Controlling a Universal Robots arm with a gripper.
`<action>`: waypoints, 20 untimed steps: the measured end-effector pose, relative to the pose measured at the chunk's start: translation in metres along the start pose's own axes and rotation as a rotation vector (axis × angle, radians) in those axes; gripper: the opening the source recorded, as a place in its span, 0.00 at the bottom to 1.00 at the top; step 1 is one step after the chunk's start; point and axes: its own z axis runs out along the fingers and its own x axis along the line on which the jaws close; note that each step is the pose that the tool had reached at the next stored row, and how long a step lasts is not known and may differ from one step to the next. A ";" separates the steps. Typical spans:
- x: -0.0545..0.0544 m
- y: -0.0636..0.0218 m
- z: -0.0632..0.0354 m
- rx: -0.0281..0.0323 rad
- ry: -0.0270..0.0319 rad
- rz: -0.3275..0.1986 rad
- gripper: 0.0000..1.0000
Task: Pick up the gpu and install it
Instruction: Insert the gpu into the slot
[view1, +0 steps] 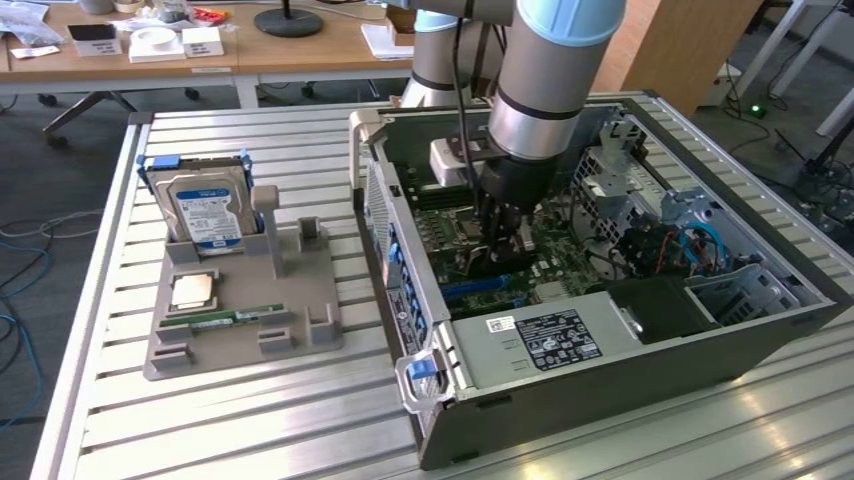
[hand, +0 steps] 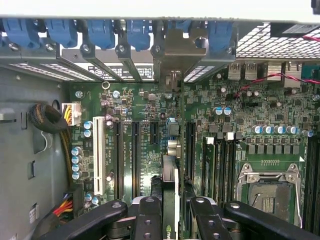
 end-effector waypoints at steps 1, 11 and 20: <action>0.000 0.0002 0.0000 0.0001 -0.0001 0.000 0.26; 0.000 0.0006 0.0062 0.0001 0.0000 0.000 0.26; 0.000 0.0007 0.0107 0.0000 0.0001 0.000 0.26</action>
